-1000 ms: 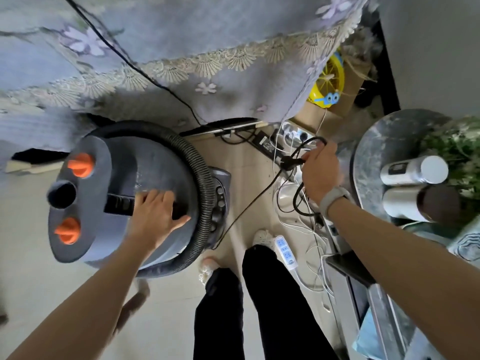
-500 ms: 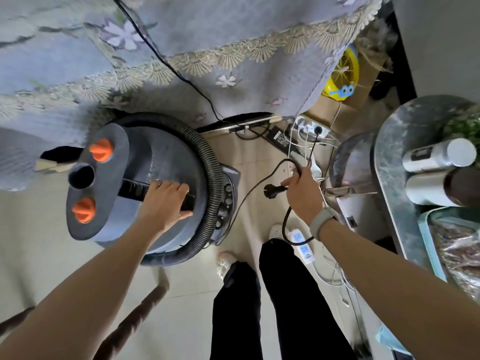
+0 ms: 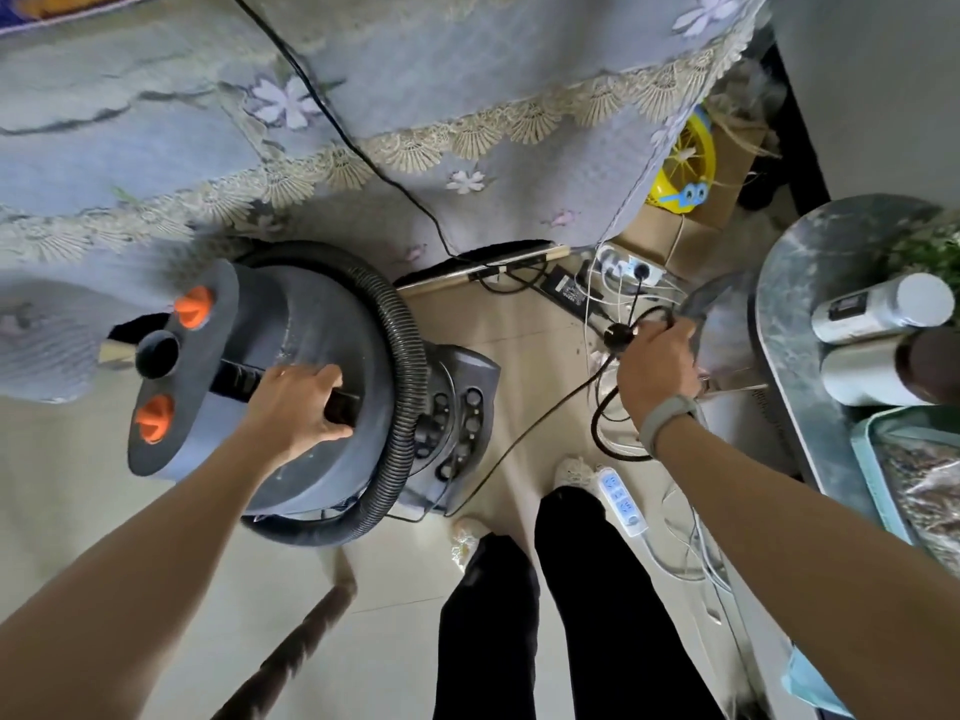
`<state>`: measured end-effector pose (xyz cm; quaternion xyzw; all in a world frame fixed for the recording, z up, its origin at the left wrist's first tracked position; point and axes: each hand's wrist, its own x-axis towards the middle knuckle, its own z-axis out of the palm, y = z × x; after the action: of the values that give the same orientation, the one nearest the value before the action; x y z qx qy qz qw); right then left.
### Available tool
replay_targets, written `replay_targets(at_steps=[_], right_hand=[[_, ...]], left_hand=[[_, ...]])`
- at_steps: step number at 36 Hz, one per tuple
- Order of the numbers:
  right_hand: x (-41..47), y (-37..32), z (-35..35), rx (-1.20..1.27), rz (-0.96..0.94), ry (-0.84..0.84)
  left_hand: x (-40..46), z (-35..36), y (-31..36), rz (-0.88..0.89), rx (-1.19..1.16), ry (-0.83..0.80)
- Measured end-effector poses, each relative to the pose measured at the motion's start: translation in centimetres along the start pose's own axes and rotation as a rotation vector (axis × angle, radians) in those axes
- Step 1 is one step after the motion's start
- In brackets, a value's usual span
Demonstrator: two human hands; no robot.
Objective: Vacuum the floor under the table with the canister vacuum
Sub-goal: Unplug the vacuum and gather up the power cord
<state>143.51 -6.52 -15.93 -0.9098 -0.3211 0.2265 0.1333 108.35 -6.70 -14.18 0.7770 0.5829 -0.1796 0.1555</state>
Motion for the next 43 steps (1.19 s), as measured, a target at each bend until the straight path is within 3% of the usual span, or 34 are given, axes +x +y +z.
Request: replay_targets(at_steps=[3, 6, 9, 13, 19, 24, 32, 36, 43], right_hand=[[-0.4, -0.3, 1.2, -0.162, -0.028, -0.216], [-1.8, 0.1, 2.6, -0.553, -0.207, -0.495], [-3.4, 1.3, 3.1, -0.883, -0.414, -0.529], [-4.1, 3.3, 4.0, -1.077, -0.690, -0.621], [-4.2, 3.3, 4.4, -1.304, -0.808, -0.682], [-4.3, 3.7, 3.8, -1.261, -0.879, -0.845], [-4.0, 4.3, 3.8, -1.106, -0.538, -0.624], [-3.3, 5.0, 4.1, -0.844, -0.321, -0.522], [-4.6, 3.8, 4.7, -0.064, -0.127, -0.427]], left_hand=[[0.1, -0.1, -0.8, -0.004, -0.029, 0.006], [0.4, -0.1, -1.3, -0.013, -0.058, 0.025], [0.6, 0.0, -2.0, -0.025, -0.116, 0.060], [0.9, 0.2, -2.8, -0.030, -0.150, 0.097], [1.8, 0.3, -3.6, -0.065, -0.189, 0.136], [2.8, 0.9, -3.2, -0.117, -0.221, 0.165], [4.5, 1.8, -1.3, -0.169, -0.196, 0.139], [4.4, 2.0, -1.8, -0.183, -0.177, 0.157], [3.9, 1.8, -1.3, -0.208, -0.102, 0.142]])
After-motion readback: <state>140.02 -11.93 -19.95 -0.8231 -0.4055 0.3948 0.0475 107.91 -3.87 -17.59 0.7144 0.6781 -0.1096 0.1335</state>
